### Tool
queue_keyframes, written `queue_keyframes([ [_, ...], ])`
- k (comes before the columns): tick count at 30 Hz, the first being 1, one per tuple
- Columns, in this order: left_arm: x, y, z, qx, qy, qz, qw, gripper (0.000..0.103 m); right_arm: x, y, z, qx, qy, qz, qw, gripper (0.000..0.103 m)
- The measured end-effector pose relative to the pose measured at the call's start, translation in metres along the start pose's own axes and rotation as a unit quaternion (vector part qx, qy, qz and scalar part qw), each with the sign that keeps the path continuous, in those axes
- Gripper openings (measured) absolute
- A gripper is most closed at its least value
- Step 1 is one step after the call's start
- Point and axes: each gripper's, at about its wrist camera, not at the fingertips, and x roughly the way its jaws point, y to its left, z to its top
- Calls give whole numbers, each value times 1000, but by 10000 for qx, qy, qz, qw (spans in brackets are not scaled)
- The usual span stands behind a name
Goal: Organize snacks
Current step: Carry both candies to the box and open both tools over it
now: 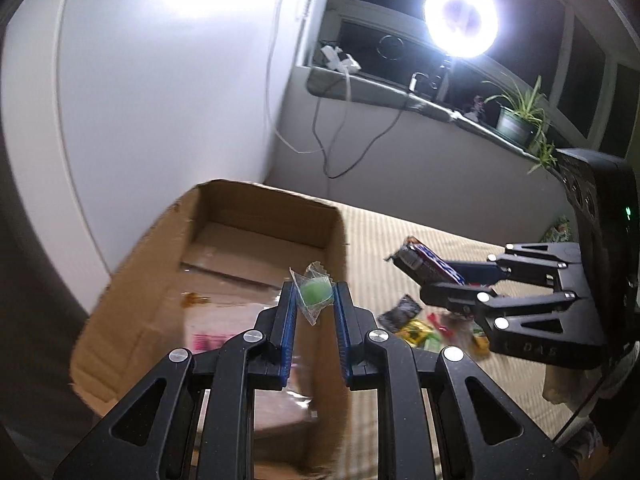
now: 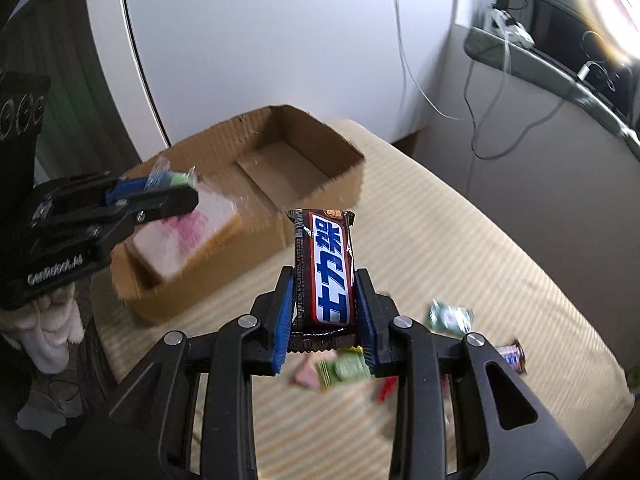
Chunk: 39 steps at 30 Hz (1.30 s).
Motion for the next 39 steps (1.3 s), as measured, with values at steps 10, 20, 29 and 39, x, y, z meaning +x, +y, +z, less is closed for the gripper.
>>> queue_keyframes([
  [10, 5, 19, 1, -124, 18, 151, 9998, 17, 36, 22, 41, -127, 32, 197, 9997, 30],
  [20, 8, 21, -1, -95, 47, 243, 9996, 17, 61, 27, 53, -128, 142, 335, 9993, 30],
  [29, 9, 23, -2, -118, 54, 277, 9995, 17, 68, 30, 56, -152, 199, 351, 9991, 30],
  [39, 4, 19, -3, -90, 49, 368, 9993, 27, 58, 29, 57, -122, -11, 171, 9998, 67],
])
